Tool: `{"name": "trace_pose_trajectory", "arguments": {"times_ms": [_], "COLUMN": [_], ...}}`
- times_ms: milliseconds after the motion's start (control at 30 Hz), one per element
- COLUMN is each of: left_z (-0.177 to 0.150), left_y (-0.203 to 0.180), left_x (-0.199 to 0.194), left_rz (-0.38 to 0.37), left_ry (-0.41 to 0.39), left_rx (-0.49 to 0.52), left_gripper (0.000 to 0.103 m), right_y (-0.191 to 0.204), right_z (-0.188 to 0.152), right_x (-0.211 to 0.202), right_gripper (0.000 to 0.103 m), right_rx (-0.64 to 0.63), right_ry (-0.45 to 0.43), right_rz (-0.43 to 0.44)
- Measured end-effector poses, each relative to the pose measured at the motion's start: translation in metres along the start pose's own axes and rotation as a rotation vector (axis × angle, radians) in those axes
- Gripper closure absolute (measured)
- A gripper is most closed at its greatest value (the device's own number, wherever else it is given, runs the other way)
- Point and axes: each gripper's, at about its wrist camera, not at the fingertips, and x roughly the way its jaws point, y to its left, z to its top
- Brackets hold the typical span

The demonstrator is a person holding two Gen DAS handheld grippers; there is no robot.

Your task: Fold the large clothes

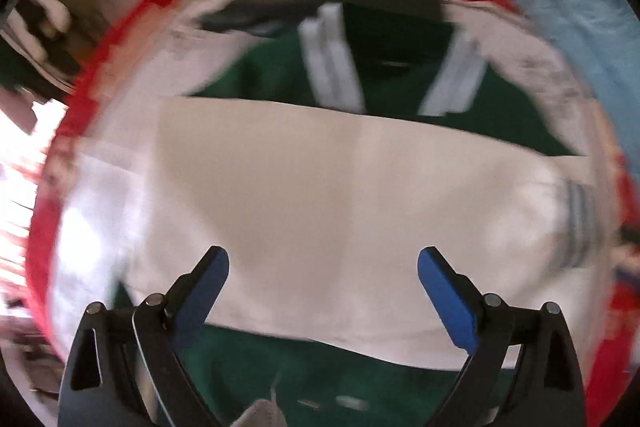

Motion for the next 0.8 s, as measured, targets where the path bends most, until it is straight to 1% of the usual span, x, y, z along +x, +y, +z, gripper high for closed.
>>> {"name": "trace_pose_trajectory", "arguments": {"times_ms": [67,133,233,267,300,333,367,400,467,533,567,600,633,667,700,733,767,800], "left_z": [0.002,0.003,0.006,0.006,0.007,0.007,0.006,0.006,0.006,0.003,0.001,-0.002,-0.005,-0.01,-0.014,-0.018,-0.026,-0.033], "left_y": [0.017,0.029,0.04,0.042,0.044,0.045,0.047,0.049,0.051,0.056,0.058,0.061,0.064,0.069,0.073,0.077,0.082,0.085], "left_x": [0.015,0.031,0.055,0.059,0.062,0.064,0.065,0.064,0.059,0.053,0.05,0.047,0.044,0.038,0.034,0.028,0.019,0.013], "left_rz": [0.061,0.093,0.1,0.101,0.103,0.104,0.104,0.102,0.095,0.093,0.096,0.103,0.108,0.109,0.107,0.103,0.097,0.092], "left_ry": [-0.007,0.02,0.07,0.072,0.075,0.079,0.081,0.082,0.072,0.067,0.065,0.065,0.067,0.071,0.074,0.076,0.075,0.075], "left_rx": [0.002,0.001,-0.008,-0.009,-0.008,-0.007,-0.009,-0.013,-0.019,-0.022,-0.022,-0.02,-0.019,-0.02,-0.021,-0.02,-0.015,-0.01], "left_gripper": [0.007,0.007,0.006,0.005,0.004,0.004,0.004,0.004,0.004,0.004,0.004,0.004,0.004,0.004,0.004,0.004,0.004,0.004], "right_y": [0.026,0.049,0.066,0.069,0.07,0.072,0.075,0.075,0.065,0.041,0.033,0.027,0.021,0.016,0.017,0.018,0.022,0.023], "right_z": [0.013,0.027,0.038,0.037,0.036,0.034,0.031,0.029,0.027,0.029,0.03,0.029,0.03,0.029,0.027,0.025,0.016,0.01], "right_x": [0.021,0.049,0.087,0.094,0.093,0.091,0.088,0.081,0.063,0.05,0.05,0.054,0.059,0.059,0.057,0.051,0.035,0.026], "right_gripper": [0.025,0.025,0.025,0.026,0.029,0.051,0.097,0.099,0.101,0.101,0.101,0.1,0.1,0.098,0.094,0.084,0.071,0.066], "right_rx": [-0.057,-0.097,-0.148,-0.162,-0.166,-0.176,-0.186,-0.184,-0.121,-0.018,-0.009,-0.001,0.016,0.041,0.042,0.034,0.015,0.005], "right_ry": [0.012,0.048,0.129,0.138,0.125,0.114,0.109,0.086,0.053,0.044,0.057,0.084,0.123,0.16,0.18,0.187,0.177,0.17], "right_rz": [0.021,0.012,-0.086,-0.111,-0.123,-0.111,-0.11,-0.155,-0.146,-0.171,-0.195,-0.198,-0.178,-0.129,-0.107,-0.103,-0.108,-0.108]}}
